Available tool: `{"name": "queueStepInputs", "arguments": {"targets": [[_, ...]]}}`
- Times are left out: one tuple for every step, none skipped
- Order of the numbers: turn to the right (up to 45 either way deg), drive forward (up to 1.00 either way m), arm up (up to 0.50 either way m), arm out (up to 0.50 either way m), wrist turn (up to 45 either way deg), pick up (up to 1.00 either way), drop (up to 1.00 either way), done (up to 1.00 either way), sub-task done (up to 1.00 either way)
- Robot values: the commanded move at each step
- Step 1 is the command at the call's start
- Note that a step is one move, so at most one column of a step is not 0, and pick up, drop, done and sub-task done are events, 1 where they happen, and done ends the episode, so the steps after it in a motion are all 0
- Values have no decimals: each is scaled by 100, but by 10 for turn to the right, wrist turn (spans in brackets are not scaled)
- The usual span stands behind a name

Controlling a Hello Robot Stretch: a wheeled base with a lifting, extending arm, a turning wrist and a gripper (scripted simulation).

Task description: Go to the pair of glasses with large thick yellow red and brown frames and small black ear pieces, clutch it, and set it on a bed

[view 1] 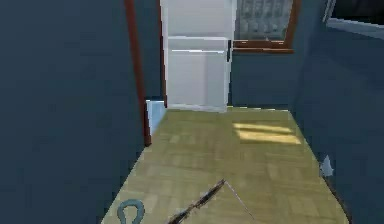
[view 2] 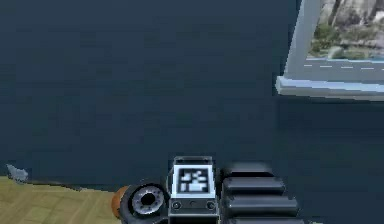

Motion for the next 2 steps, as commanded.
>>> {"name": "queueStepInputs", "arguments": {"targets": [[0, 100, 0, 0, 0, 0, 0, 0, 0], [-30, 0, 0, 0, 0, 0, 0, 0, 0]]}}
